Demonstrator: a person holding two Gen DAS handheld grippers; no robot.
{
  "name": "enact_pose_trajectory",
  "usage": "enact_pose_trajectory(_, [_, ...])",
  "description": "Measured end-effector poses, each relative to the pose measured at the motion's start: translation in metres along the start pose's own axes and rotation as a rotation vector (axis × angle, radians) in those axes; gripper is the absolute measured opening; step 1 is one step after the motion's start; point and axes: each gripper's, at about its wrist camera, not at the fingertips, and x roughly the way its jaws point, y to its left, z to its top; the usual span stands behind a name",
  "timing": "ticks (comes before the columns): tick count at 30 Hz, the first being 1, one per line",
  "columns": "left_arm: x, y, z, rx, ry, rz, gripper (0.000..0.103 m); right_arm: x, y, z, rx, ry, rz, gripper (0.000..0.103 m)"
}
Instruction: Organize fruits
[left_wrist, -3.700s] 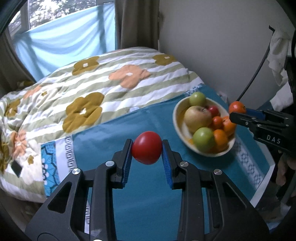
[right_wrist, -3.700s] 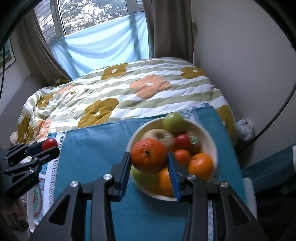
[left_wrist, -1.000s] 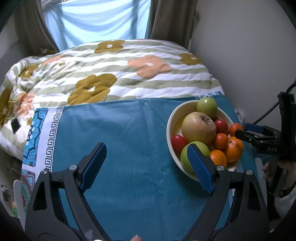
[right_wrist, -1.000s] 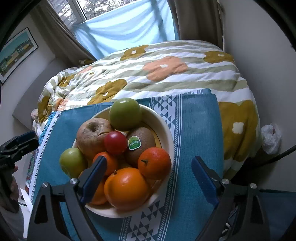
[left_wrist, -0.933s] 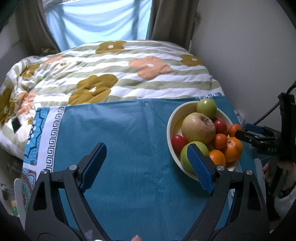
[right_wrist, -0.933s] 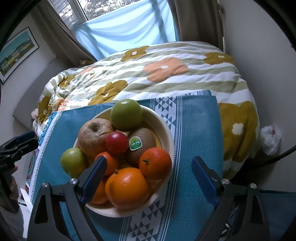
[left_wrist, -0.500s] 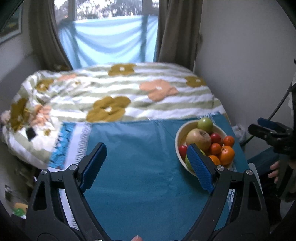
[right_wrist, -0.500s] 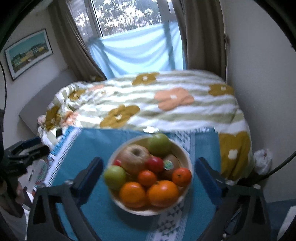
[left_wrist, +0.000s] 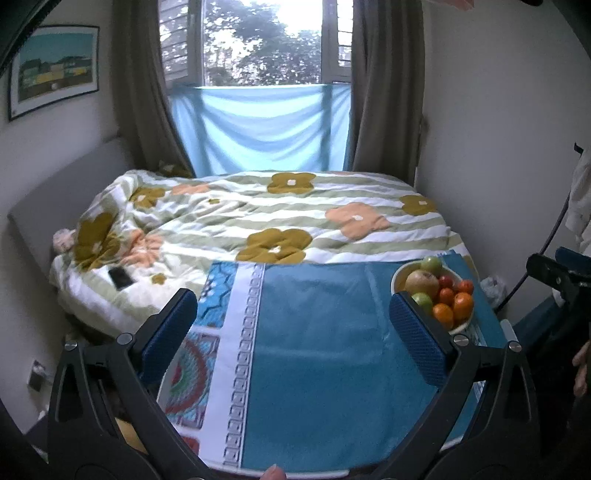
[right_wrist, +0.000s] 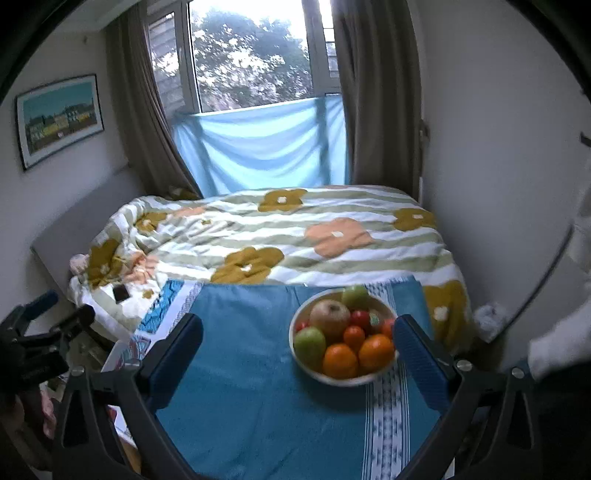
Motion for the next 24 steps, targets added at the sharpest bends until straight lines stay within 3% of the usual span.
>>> enact_pose_trajectory(6, [-0.017, 0.010, -0.027, -0.007, 0.032, -0.021, 0.103, -0.027, 0.029, -0.034, -0.033, 0.010, -0.065, 0.103])
enact_pose_trajectory(12, [-0.032, 0.012, -0.054, -0.002, 0.057, -0.056, 0.103, -0.037, 0.031, -0.064, 0.005, 0.053, -0.085, 0.103])
enact_pose_trajectory(24, [-0.038, 0.004, -0.058, 0.036, 0.049, -0.068, 0.103, -0.047, 0.033, -0.072, 0.022, 0.046, -0.116, 0.103])
